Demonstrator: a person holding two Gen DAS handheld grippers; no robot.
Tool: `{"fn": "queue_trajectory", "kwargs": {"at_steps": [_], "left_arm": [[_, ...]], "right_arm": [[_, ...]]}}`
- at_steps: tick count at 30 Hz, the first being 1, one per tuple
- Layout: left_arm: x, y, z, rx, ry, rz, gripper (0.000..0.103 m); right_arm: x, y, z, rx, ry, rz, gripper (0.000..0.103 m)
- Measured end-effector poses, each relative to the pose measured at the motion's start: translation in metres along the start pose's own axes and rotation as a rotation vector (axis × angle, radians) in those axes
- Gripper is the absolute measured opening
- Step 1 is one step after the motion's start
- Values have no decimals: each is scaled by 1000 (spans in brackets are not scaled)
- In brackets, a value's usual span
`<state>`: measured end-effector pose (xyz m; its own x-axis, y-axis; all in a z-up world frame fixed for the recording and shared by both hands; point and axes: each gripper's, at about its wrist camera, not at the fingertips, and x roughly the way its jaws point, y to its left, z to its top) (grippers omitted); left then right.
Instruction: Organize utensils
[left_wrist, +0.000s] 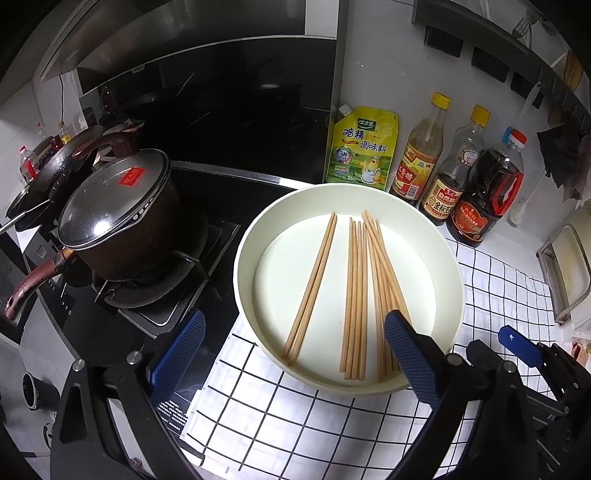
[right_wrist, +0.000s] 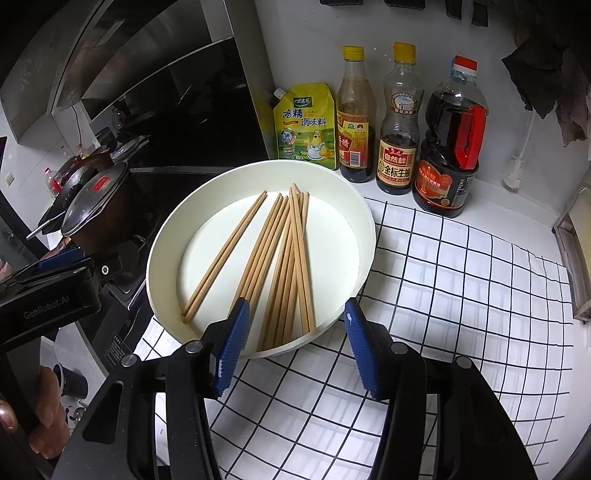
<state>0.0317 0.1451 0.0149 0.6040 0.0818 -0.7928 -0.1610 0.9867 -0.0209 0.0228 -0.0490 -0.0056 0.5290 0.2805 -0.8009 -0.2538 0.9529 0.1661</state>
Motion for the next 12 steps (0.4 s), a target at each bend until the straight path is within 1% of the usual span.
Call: {"fn": "queue_trajectory", "kwargs": {"at_steps": [5,9,12], "left_arm": [[-1,-2,-2,10,-1,1,96],[-1,-8,-4,15,-1,1,96],[-1,-25,-6,55,-8,-6,96]], "right_arm": [[0,-1,-2,5,1,2,52],[-4,-9,-8,22,-7,-5,56],[-8,-21,-14,45,-14,-18,58]]}}
